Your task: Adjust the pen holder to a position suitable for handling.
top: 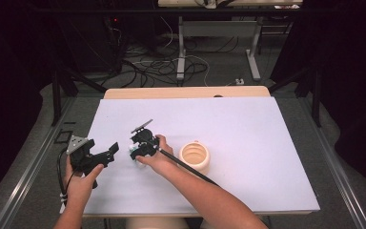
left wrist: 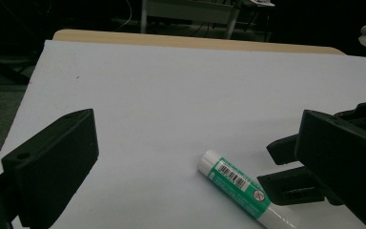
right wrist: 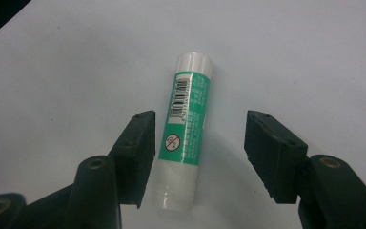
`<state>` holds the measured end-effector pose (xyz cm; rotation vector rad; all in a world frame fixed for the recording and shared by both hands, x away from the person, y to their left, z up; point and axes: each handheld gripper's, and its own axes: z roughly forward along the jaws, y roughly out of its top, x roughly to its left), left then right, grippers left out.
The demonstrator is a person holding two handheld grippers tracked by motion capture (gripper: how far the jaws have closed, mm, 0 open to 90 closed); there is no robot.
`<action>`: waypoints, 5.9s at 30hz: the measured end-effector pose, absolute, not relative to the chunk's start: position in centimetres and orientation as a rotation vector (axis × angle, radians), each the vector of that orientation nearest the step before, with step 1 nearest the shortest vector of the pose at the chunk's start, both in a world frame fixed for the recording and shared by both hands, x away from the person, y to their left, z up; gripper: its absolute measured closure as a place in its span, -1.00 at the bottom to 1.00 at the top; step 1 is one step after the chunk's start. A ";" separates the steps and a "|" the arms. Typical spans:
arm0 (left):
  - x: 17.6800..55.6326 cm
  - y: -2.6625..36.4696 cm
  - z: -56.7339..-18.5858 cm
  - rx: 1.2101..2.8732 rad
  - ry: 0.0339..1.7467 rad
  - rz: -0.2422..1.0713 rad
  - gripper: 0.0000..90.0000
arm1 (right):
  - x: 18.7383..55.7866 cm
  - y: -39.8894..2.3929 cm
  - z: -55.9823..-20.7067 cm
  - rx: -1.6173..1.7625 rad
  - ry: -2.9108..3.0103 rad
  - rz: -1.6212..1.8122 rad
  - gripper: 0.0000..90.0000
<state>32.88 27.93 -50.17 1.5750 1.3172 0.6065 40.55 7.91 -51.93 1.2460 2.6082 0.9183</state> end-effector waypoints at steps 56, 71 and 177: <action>32.8 28.4 -50.2 1.566 1.324 0.622 -0.98 | 40.1 9.4 -53.6 1.268 2.640 0.873 0.46; 32.8 28.5 -50.0 1.564 1.327 0.636 -0.98 | 39.9 7.0 -49.1 1.241 2.601 0.999 0.46; 32.3 10.3 -45.8 2.308 -0.173 1.412 -0.11 | 38.8 -9.4 -40.4 1.163 2.725 0.998 0.46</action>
